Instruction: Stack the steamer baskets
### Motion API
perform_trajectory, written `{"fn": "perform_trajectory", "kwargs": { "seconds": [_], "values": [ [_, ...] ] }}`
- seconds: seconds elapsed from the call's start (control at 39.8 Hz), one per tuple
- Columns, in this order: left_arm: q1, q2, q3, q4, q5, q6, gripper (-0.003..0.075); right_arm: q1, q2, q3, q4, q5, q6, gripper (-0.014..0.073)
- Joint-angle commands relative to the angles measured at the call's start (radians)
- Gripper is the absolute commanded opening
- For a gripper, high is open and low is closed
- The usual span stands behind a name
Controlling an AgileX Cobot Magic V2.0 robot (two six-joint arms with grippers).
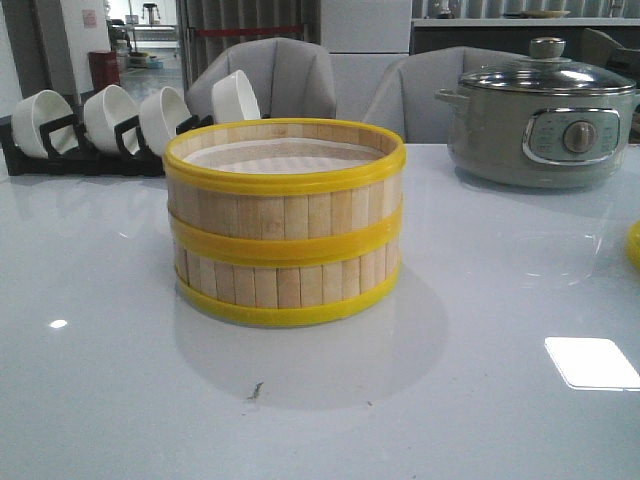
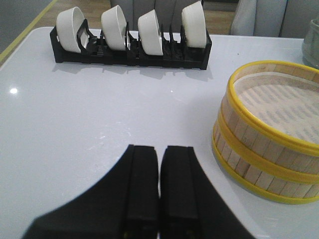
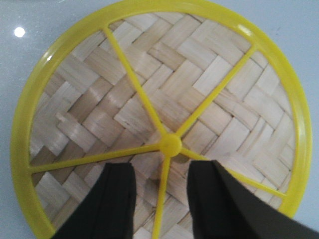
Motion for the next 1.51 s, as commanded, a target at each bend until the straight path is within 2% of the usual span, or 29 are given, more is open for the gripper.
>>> {"fn": "perform_trajectory", "kwargs": {
  "seconds": [0.0,0.35,1.48],
  "values": [
    [0.003,0.000,-0.028,-0.003,-0.084,-0.004,0.0095,-0.019,-0.041,-0.035,-0.023,-0.057,-0.005,0.0372],
    [0.003,0.000,-0.028,-0.003,-0.084,-0.004,0.0095,-0.024,0.019,-0.059,-0.019,-0.074,-0.003,0.0367],
    [0.003,0.000,-0.028,-0.003,-0.084,-0.004,0.0095,-0.025,0.026,-0.060,0.029,-0.094,-0.003,0.0364]
  ]
}}
